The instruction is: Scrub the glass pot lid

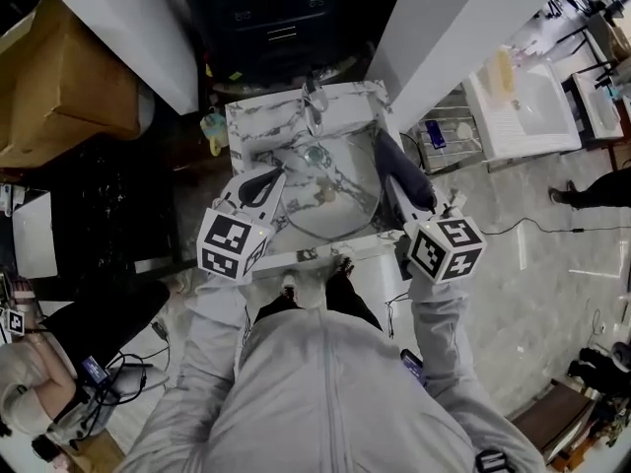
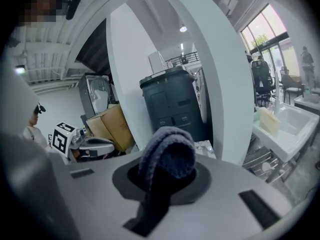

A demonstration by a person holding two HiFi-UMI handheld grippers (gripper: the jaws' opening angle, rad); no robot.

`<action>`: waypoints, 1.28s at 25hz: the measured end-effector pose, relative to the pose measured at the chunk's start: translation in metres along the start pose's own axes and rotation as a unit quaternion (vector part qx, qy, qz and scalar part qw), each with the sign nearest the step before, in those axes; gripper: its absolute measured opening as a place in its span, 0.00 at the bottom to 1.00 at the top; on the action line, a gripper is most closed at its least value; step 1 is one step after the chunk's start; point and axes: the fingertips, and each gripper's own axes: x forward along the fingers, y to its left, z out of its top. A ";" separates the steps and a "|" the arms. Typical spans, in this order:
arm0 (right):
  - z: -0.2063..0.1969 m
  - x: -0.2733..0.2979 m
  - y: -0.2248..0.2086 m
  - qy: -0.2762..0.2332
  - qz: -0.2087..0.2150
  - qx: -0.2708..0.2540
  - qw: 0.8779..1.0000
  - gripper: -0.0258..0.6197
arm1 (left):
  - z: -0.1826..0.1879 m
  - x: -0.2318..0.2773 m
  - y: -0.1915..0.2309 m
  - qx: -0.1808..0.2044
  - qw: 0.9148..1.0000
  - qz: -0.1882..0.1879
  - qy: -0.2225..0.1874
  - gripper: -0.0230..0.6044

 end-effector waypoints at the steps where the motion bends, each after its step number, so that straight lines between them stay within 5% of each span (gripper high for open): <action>1: 0.000 0.003 -0.007 0.005 0.005 -0.002 1.000 0.13 | 0.001 0.005 -0.001 -0.005 1.000 0.006 0.001 0.08; 13: -0.019 0.055 -0.056 0.058 0.074 0.031 0.995 0.13 | 0.000 0.042 0.008 -0.034 0.996 0.085 0.020 0.08; 32: -0.109 0.168 -0.092 0.151 -0.050 0.038 0.987 0.13 | -0.070 0.070 0.057 -0.055 0.996 0.014 0.076 0.08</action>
